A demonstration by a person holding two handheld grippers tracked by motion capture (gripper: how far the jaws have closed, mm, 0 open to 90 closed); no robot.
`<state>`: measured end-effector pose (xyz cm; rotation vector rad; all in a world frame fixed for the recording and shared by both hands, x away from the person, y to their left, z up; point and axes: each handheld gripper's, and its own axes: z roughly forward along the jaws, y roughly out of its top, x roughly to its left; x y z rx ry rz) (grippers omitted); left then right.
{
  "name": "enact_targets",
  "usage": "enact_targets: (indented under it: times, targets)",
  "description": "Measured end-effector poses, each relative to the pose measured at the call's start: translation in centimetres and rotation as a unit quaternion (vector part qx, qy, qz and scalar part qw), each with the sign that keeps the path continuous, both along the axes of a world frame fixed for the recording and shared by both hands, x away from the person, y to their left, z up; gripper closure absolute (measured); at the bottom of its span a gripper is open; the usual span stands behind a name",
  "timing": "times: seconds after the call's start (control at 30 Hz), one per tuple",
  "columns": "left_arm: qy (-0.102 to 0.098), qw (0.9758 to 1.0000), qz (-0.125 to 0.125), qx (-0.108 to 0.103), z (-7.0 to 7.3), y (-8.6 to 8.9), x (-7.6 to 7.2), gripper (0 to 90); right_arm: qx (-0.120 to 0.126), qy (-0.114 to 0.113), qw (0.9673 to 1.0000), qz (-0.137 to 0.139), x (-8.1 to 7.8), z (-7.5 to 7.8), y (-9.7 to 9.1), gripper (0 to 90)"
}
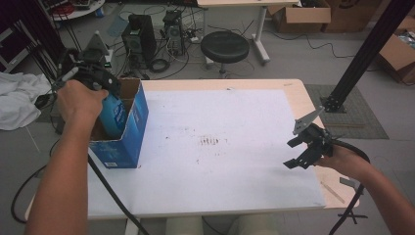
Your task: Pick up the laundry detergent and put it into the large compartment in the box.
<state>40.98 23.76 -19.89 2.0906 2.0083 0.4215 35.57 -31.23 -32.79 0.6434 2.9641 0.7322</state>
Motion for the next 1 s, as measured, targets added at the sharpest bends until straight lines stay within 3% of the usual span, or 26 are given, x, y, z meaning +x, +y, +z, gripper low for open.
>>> enact_targets:
  times: [0.27,0.5,0.73,1.0]
  targets:
    - [0.007,1.0,-0.005,-0.001,-3.7,0.3,0.0,38.1,-0.002,0.004,1.0,-0.002,-0.1,-0.3,0.0,17.0]
    - [0.012,0.9998,-0.012,-0.007,-6.1,0.6,0.2,38.0,-0.003,0.006,1.0,-0.005,-0.1,-0.5,-0.2,17.0]
    - [0.021,0.9996,-0.019,-0.008,-7.9,0.7,0.3,38.0,-0.001,0.005,1.0,-0.006,0.0,-0.4,0.0,17.1]
    - [0.023,0.9994,-0.024,-0.009,-8.9,0.9,0.3,38.0,-0.003,0.008,0.9999,-0.009,0.0,-0.5,0.0,17.1]
